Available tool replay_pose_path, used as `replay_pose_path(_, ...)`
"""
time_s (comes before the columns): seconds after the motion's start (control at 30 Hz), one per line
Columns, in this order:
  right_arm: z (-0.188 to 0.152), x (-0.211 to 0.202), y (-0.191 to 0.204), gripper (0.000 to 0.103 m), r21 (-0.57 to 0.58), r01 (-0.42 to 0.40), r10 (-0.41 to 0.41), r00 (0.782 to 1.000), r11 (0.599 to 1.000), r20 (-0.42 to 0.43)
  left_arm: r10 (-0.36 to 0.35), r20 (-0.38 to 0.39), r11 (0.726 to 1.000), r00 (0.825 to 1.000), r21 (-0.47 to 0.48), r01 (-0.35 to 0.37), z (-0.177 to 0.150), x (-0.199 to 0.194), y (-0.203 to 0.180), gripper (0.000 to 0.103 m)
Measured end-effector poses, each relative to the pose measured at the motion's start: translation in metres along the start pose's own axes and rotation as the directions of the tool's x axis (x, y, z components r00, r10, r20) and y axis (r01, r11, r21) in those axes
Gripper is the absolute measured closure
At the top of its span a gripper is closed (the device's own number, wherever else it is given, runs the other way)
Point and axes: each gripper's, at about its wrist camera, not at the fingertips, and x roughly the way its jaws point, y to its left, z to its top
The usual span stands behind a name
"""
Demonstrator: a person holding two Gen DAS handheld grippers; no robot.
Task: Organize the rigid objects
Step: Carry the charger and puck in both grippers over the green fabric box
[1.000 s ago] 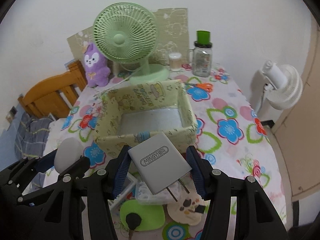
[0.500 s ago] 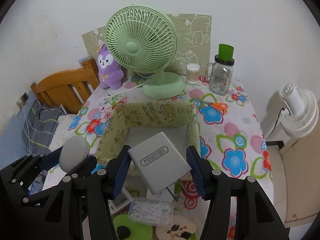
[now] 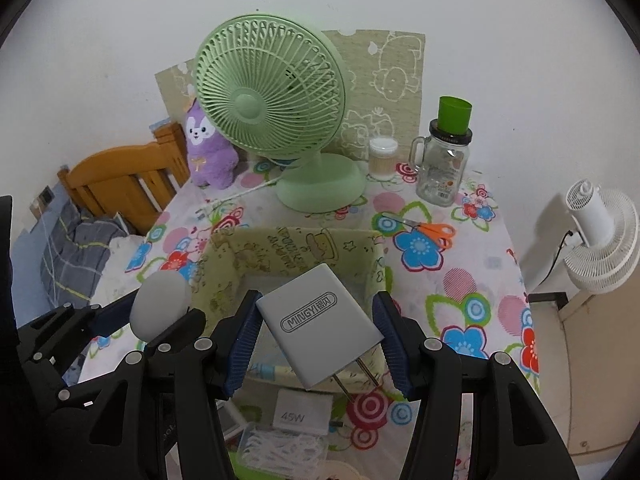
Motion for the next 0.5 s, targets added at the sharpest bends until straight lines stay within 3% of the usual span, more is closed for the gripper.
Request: replay_pose_path(0.5,0.009,0.053,-0.007,0.043,-0.018,-0.007,0.005,0.997,1.0,-0.08,-0.01,-0.069,0.999,0.998,0.031,0.012,0.012,0.054,-0.004,0.054)
